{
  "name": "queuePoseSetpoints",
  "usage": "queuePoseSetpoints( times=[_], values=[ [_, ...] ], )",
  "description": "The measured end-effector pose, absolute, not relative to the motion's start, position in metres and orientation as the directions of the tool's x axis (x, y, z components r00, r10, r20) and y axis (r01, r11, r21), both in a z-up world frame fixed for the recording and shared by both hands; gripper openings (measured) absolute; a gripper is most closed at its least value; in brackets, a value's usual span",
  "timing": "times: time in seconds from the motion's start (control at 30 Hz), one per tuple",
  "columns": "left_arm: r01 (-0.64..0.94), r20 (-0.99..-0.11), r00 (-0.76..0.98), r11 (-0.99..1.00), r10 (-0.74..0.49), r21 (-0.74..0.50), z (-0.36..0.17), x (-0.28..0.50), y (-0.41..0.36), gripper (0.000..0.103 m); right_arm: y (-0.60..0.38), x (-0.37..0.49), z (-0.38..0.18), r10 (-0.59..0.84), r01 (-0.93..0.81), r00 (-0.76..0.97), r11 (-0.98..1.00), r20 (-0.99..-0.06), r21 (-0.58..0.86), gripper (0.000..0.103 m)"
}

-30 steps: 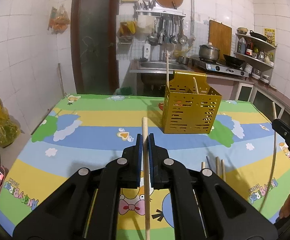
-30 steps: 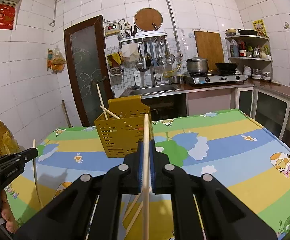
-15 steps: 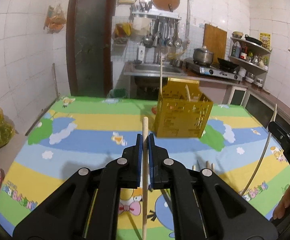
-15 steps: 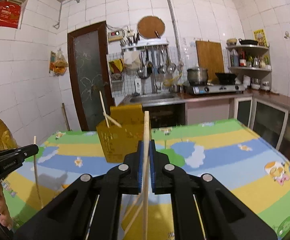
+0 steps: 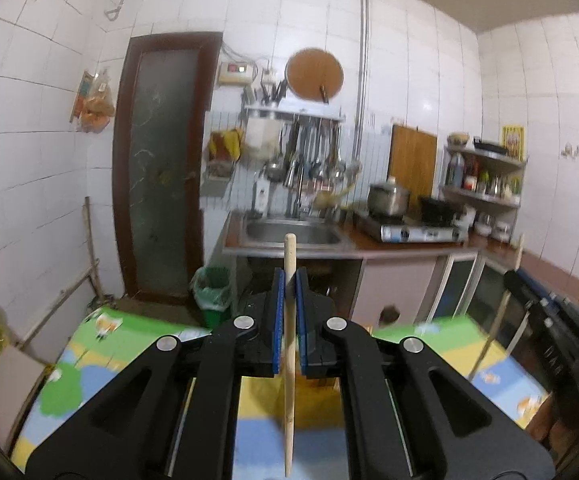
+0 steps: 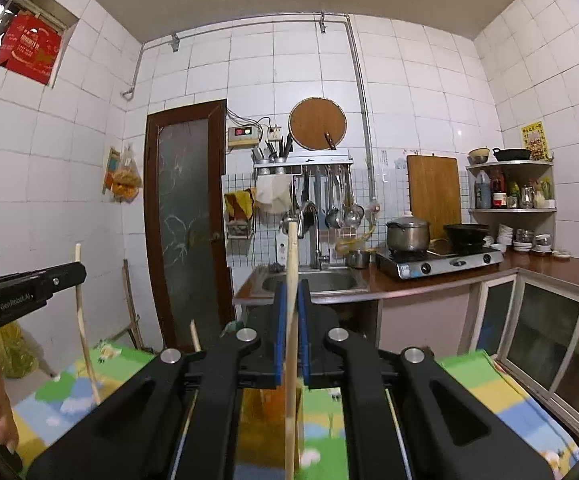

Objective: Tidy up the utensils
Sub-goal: 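Lift both held chopsticks and carry them over the yellow holder, then open both tools to drop the chopsticks into the yellow holder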

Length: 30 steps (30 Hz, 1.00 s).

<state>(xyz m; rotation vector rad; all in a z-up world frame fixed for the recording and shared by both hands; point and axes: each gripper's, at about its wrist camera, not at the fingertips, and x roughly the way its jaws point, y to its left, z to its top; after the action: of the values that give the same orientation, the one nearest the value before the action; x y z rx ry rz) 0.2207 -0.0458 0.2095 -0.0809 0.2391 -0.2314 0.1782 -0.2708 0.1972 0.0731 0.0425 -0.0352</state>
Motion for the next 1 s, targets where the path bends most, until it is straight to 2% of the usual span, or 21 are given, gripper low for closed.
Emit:
queuePoseSetpoints(
  times=[0.17,0.33,0.6,0.77,0.8,0.83,0.87,0.9,0.93,1.0],
  values=[
    [0.224,-0.157,0.957,0.967,-0.242,-0.125,0.215,0.266,-0.067,0.004,-0.273,0.227,0.202,-0.044,0.045,0.999,0.996,-0.006,0.083,0.006],
    [0.220,-0.161,0.957,0.966,-0.241,-0.138,0.192,0.310,-0.086,0.004,-0.274,0.269,0.186,-0.030,0.031,1.000,0.993,-0.008,0.111,0.006],
    [0.198,-0.247,0.943,0.973,-0.221,-0.118,0.122,0.358,-0.102,0.004,-0.272,0.306,0.127,0.008,0.004,0.995,0.994,-0.103,0.112,0.006],
    [0.183,-0.304,0.929,0.977,-0.209,-0.113,0.110,0.361,-0.095,0.005,-0.268,0.308,0.105,0.013,0.002,0.985,0.996,-0.172,0.087,0.007],
    [0.184,-0.318,0.924,0.976,-0.213,-0.117,0.112,0.358,-0.092,0.009,-0.268,0.307,0.105,0.010,0.006,0.982,0.996,-0.190,0.084,0.008],
    [0.187,-0.328,0.919,0.975,-0.217,-0.119,0.114,0.357,-0.090,0.016,-0.269,0.307,0.106,0.004,0.013,0.979,0.997,-0.202,0.081,0.021],
    [0.191,-0.348,0.911,0.974,-0.222,-0.120,0.117,0.353,-0.087,0.038,-0.270,0.304,0.108,-0.009,0.028,0.974,0.997,-0.226,0.078,0.053],
    [0.191,-0.355,0.908,0.974,-0.222,-0.121,0.122,0.346,-0.083,0.059,-0.271,0.301,0.109,-0.018,0.039,0.971,0.996,-0.237,0.084,0.067],
    [0.188,-0.350,0.911,0.975,-0.218,-0.118,0.125,0.337,-0.078,0.065,-0.273,0.296,0.110,-0.025,0.049,0.970,0.994,-0.240,0.093,0.073],
    [0.187,-0.346,0.915,0.978,-0.208,-0.095,0.133,0.318,-0.070,0.078,-0.277,0.285,0.114,-0.043,0.069,0.962,0.994,-0.268,0.087,0.073]
  ],
)
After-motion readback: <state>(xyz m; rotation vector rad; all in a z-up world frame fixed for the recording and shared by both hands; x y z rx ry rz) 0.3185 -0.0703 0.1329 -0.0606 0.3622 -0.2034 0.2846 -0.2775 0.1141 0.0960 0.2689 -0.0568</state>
